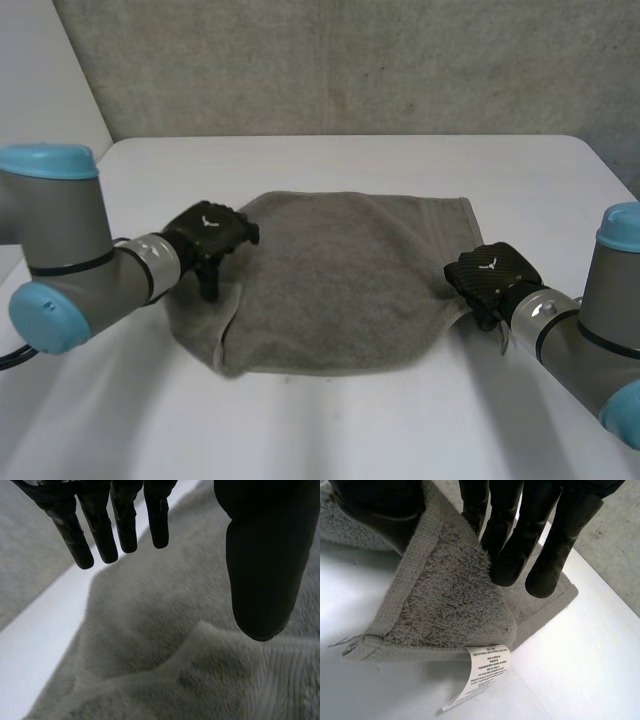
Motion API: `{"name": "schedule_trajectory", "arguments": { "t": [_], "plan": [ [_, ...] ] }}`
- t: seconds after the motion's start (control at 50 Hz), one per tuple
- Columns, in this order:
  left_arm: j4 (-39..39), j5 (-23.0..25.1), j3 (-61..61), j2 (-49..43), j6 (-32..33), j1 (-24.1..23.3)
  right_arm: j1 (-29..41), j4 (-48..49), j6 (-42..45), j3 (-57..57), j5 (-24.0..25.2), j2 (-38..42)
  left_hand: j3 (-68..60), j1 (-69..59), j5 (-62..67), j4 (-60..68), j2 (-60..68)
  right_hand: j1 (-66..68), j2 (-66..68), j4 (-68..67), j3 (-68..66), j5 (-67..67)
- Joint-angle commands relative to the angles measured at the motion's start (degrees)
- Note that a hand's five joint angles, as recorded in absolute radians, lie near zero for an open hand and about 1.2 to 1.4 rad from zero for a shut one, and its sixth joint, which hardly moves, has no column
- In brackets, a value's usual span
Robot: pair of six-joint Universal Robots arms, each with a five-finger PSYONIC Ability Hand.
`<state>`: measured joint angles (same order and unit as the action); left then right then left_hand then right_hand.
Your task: Fold the towel.
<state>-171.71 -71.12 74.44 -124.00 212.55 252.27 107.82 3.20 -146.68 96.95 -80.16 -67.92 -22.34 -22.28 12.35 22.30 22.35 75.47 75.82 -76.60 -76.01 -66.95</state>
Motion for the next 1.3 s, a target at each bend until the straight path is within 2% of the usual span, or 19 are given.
{"name": "schedule_trajectory", "arguments": {
  "t": [0.02,0.26,0.72,0.8,0.9,1.08,1.22,1.3],
  "plan": [
    [3.7,-0.1,-3.9,-4.7,8.6,0.0,-0.1,1.6,0.2,0.9,0.2,0.2,-2.3,-2.4,2.3,2.4,2.3,4.5,4.2,-3.4,-4.0,-3.0],
    [3.8,-0.1,-3.8,-6.7,12.8,0.1,-0.1,2.2,0.3,1.1,0.2,0.6,-4.0,-4.1,4.0,4.1,4.0,4.5,4.2,-3.4,-4.0,-3.0],
    [3.7,-0.1,-2.2,-6.9,13.2,0.2,-0.1,2.6,0.4,1.0,0.2,1.0,-11.6,-11.7,11.6,11.6,11.6,4.5,4.2,-3.4,-4.0,-3.0],
    [3.6,-0.1,-1.8,-6.9,13.2,0.2,-0.1,2.7,0.8,1.0,0.1,1.0,-15.1,-15.2,15.1,15.2,15.1,4.5,4.2,-3.4,-4.0,-3.0],
    [3.5,-0.1,-0.9,-6.6,13.2,0.2,-0.1,2.7,1.8,1.1,0.0,1.1,-25.7,-25.8,25.7,25.7,25.7,4.5,4.2,-3.4,-4.0,-3.0],
    [3.2,-0.1,0.3,-6.7,13.2,0.2,-0.1,2.7,1.9,1.1,-0.1,1.1,-28.1,-28.1,28.1,28.1,28.1,4.5,4.2,-3.4,-4.0,-3.0],
    [3.3,-0.3,0.4,-5.4,13.2,0.9,-0.1,2.7,2.0,1.1,-0.1,1.1,-39.0,-39.1,39.0,39.0,39.0,4.5,4.2,-3.4,-4.0,-3.0],
    [3.2,-1.3,0.6,-3.8,13.2,1.1,-0.1,2.7,2.0,1.1,-0.1,1.1,-39.7,-39.7,39.7,39.7,39.7,4.5,4.2,-3.4,-4.0,-3.0]
  ]
}}
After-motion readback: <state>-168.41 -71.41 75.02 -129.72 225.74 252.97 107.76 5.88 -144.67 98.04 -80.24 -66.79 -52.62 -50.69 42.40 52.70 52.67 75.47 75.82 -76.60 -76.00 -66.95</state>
